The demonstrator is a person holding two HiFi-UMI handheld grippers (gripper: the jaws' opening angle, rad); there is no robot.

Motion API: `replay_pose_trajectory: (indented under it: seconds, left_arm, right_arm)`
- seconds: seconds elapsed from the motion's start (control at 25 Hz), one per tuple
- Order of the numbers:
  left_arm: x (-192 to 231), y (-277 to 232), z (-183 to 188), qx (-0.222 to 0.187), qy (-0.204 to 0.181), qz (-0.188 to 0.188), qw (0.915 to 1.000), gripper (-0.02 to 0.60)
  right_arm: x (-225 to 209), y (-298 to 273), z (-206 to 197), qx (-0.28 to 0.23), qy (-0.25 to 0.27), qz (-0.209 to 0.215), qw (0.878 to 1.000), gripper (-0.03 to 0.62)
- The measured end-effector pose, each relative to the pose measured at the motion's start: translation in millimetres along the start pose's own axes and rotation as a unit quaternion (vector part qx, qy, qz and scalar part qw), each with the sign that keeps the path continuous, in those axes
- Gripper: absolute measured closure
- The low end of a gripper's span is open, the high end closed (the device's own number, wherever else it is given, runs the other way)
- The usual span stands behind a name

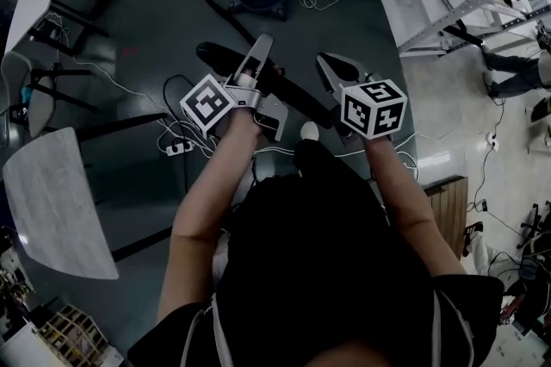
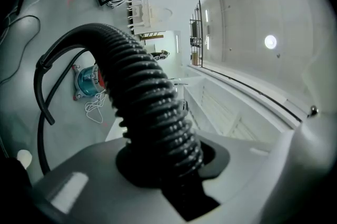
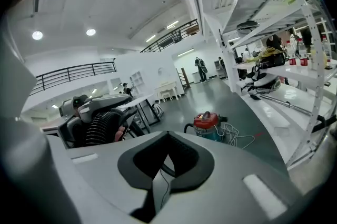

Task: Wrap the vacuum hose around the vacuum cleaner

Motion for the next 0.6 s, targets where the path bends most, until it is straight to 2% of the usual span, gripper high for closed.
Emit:
replay_pose_trajectory:
  seconds: [0.36, 0.6]
  left_arm:
    - [6.8, -61.5, 16.1, -0.026, -0.01, 0.001, 0.9996, 0.471]
    - [13.8, -99.7, 23.0, -0.043, 0.005, 0.005, 0.999, 0.471]
  right_arm:
    - [-54.2, -27.9, 30.7, 0.006, 0.0, 0.018, 1.0, 0.597]
    - [-87.1, -43.9, 50.5, 0.01, 0.015, 0.028, 0.999, 0.595]
Point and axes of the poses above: the fingertips, and each gripper's own axes: y backward along the fingers, x to its left, z out of its top, the point moved 6 cm from there along y, backward along the fingers, and after that the axes turned 1 degree about z, right-handed, at the moved point
